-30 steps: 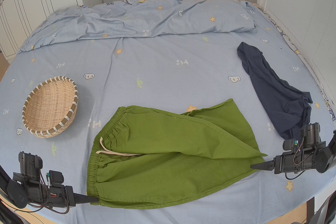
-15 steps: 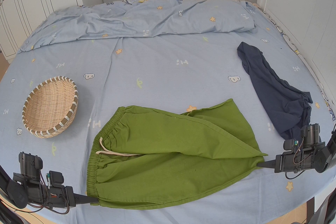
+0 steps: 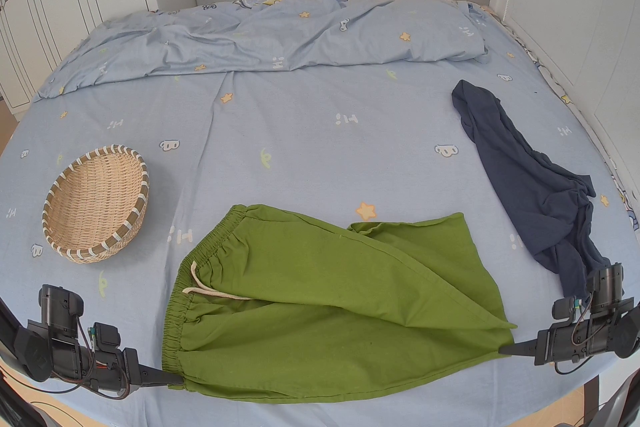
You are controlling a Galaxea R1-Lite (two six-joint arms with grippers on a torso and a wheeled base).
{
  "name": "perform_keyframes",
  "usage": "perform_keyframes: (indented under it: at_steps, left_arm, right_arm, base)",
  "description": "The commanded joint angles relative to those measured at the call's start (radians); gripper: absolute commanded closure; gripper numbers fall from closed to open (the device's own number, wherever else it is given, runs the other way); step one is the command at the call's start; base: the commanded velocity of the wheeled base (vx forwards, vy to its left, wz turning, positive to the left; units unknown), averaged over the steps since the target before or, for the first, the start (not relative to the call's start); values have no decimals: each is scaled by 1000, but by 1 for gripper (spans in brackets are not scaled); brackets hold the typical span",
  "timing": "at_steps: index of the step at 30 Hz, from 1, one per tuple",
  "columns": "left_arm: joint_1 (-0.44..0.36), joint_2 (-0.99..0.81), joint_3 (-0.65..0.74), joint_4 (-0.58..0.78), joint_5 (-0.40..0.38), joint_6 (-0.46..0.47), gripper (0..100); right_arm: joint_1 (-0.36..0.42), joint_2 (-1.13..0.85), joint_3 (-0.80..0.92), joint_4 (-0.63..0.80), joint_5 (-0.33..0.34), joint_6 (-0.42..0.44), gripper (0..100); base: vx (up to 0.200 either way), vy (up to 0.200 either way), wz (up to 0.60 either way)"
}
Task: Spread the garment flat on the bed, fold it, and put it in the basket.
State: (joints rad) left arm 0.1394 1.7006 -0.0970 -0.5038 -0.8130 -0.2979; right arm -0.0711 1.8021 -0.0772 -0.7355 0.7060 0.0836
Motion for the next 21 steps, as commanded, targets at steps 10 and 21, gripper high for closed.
perform_keyframes:
  at_steps: [10,21]
  left_arm:
    - [23,14,-116,232,3,103,100]
    - [8,5,-142,357,12,123,100]
  right_arm:
    - [-56,-89,77,128,-3,-8,100]
    - [-44,-52,77,125,-2,-8,100]
  base:
    - [0,0,0]
    - [0,0,0]
